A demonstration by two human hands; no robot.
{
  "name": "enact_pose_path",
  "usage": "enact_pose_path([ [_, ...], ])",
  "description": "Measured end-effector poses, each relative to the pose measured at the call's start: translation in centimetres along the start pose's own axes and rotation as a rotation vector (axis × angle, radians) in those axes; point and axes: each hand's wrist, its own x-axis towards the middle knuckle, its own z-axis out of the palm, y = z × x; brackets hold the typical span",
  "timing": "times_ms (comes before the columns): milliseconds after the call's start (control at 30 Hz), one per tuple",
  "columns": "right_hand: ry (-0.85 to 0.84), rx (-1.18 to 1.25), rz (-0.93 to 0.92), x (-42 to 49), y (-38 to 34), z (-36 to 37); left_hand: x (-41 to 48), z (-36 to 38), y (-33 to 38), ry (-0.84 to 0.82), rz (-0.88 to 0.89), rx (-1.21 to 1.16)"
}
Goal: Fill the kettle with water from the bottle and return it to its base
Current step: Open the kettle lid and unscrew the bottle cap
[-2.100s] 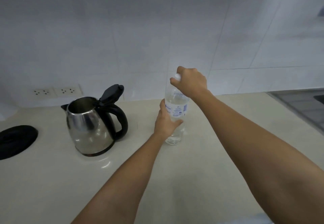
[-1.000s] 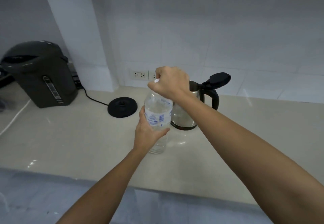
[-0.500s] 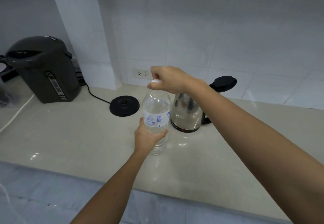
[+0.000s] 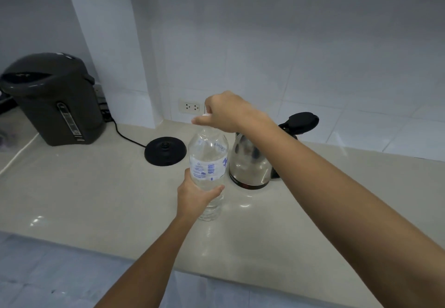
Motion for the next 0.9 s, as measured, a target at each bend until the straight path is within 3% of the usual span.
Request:
enact_pose_path([
  [100,-0.006,0.024,-0.069,0.1,0.0,0.4,0.1,0.0,0.0,0.0,0.004,-0.003],
  [233,-0.153,0.03,-0.271,-0.5,1.3,-1.2,0.1,0.0,-0.2,0.003,0.007,-0.007],
  [300,-0.128,0.238,-0.302,-1.2,2.5,-2.2,0.0,0.1,-0.2,0.003,0.02,-0.012],
  [367,-0.022,0.591,-0.227,-2.3,3.8,-1.9,-0.2,0.2,-0.2,0.007,0.036,-0.02],
  [433,0.094,0.733,-0.064,-3.6,5.6,0.6,-0.4,0.4,-0.4,0.017,0.042,-0.031],
  [500,0.077,0.616,0.133,-5.3,7.6,5.4,-0.6,0.7,-0.5,0.029,0.042,-0.043],
  [567,-0.063,0.448,0.281,-7.7,9.4,11.2,-0.7,0.9,-0.6,0.036,0.042,-0.054],
  [700,-0.178,0.416,0.565,-12.6,11.8,20.1,-0.8,1.1,-0.7,0.039,0.049,-0.081],
  [900,-0.157,0.377,0.664,-16.1,12.7,24.2,-1.3,1.8,-1.0,0.053,0.043,-0.148],
])
